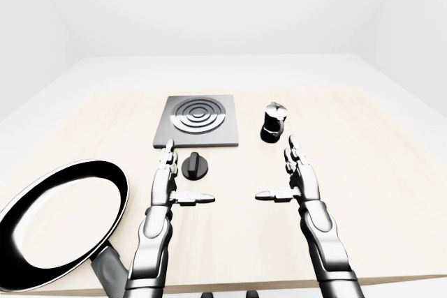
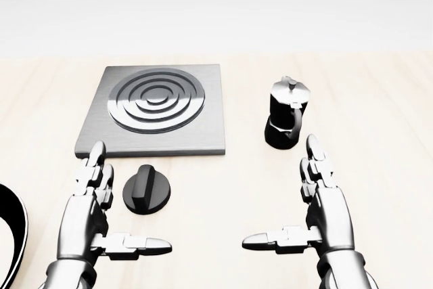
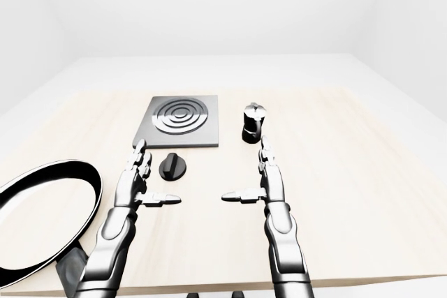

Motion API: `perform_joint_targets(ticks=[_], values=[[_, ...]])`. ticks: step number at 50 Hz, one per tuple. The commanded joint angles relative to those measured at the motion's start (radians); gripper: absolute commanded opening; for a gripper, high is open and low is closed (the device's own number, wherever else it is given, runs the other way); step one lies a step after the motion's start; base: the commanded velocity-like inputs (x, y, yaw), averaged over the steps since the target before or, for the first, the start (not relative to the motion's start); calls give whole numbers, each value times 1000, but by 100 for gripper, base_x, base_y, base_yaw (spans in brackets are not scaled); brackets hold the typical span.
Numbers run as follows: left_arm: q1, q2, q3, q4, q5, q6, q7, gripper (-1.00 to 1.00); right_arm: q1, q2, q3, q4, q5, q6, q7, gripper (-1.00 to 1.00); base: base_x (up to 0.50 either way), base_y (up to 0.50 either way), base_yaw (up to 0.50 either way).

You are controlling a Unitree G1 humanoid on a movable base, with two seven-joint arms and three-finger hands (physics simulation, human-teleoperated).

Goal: Turn on the stove.

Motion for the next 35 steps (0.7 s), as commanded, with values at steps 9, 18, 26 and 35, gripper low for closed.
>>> perform_joint_targets(ticks=[9, 18, 26, 35], values=[[-34, 6, 6, 77, 11, -29, 6, 100, 0, 0, 1, 3, -2, -1, 1, 100, 0, 0, 0], [-62, 9, 6, 132, 23, -47, 14, 100, -1, 0, 1, 10, -1, -6, 3, 100, 0, 0, 0], [-68, 8, 1, 144, 33, -43, 17, 100, 1, 0, 1, 5, -2, -3, 5, 100, 0, 0, 0], [-75, 9, 1, 163, 35, -28, 17, 100, -4, 0, 1, 15, -2, -7, 5, 100, 0, 0, 0]])
